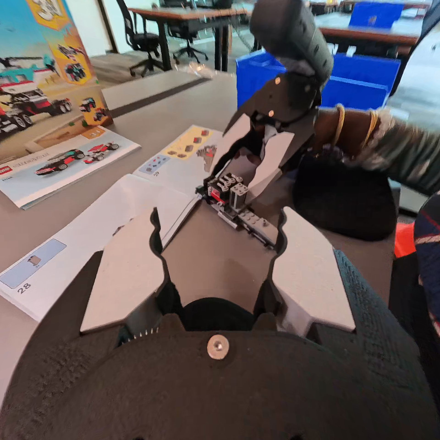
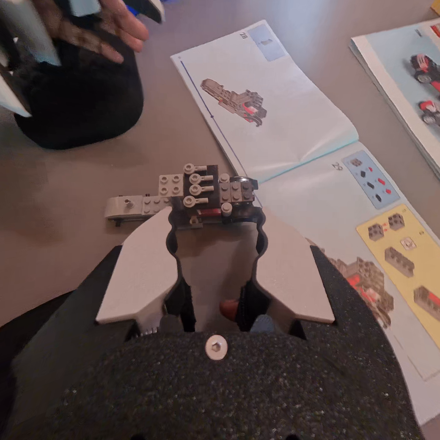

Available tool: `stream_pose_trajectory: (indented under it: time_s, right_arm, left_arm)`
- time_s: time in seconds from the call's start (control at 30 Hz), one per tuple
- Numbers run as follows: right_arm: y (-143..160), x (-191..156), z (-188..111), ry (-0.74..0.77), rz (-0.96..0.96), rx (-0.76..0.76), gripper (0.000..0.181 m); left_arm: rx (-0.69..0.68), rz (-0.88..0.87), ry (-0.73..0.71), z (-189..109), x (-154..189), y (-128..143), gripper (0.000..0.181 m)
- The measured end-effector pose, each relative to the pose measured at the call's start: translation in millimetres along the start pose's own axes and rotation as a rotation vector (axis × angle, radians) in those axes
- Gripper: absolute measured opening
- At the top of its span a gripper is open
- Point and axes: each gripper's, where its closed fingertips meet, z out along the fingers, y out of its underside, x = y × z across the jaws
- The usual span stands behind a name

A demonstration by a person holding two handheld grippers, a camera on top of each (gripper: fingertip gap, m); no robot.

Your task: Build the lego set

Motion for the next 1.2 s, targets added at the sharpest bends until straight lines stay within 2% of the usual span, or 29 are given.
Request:
stream_pose_trajectory:
  time_s: [0.13, 0.2, 0.23, 0.27, 0.3, 0.33, 0.4, 0.43, 0.5, 0.57, 0.63, 0.7, 0.8, 0.93, 1.1, 1.2]
  right_arm:
    - [-7, -15, 8, -0.085, -0.13, 0.02, 0.059]
    - [-22, -18, 0, -0.111, -0.136, 0.127, 0.057]
    - [-33, -17, -9, -0.115, -0.124, 0.213, 0.054]
    - [-44, -14, -20, -0.111, -0.109, 0.309, 0.046]
    - [-55, -9, -34, -0.094, -0.094, 0.408, 0.032]
    - [-64, -4, -48, -0.077, -0.088, 0.507, 0.007]
    - [-75, 11, -72, -0.008, -0.067, 0.645, 0.001]
    - [-75, 19, -77, 0.039, -0.064, 0.646, 0.001]
    - [-63, 35, -75, 0.144, -0.097, 0.502, 0.002]
    - [-46, 56, -70, 0.29, -0.153, 0.297, 0.019]
    - [-30, 76, -65, 0.386, -0.16, 0.147, 0.04]
    - [-9, 94, -56, 0.437, -0.073, 0.062, 0.04]
    - [23, 109, -47, 0.481, 0.077, 0.033, 0.046]
    - [53, 118, -55, 0.513, 0.138, -0.021, 0.049]
    - [63, 125, -59, 0.486, 0.296, 0.012, 0.049]
    - [63, 121, -55, 0.471, 0.278, -0.008, 0.041]
  left_arm:
    - [-0.089, 0.068, 0.047, 10, 1, 10, 0.092]
    - [-0.111, 0.125, 0.063, 12, -1, 9, 0.077]
    - [-0.109, 0.162, 0.077, 12, -1, 6, 0.059]
    - [-0.095, 0.204, 0.089, 11, -1, 2, 0.023]
    - [-0.064, 0.247, 0.094, 10, -2, -4, 0.0]
    - [-0.021, 0.272, 0.087, 11, -4, -12, 0.0]
    - [0.06, 0.278, 0.047, 12, -14, -27, 0.0]
    - [0.081, 0.276, 0.012, 14, -23, -32, 0.001]
    - [0.064, 0.276, -0.09, 16, -47, -36, 0.002]
    - [0.016, 0.283, -0.187, 18, -70, -34, 0.016]
    - [-0.049, 0.273, -0.212, 24, -84, -24, 0.029]
    - [-0.086, 0.216, -0.193, 34, -87, -11, 0.036]
    - [-0.041, 0.157, -0.185, 46, -84, 0, 0.039]
    - [-0.077, 0.226, -0.227, 44, -84, 12, 0.038]
    - [-0.169, 0.245, -0.191, 52, -82, 29, 0.036]
    - [-0.212, 0.292, -0.18, 55, -79, 35, 0.036]
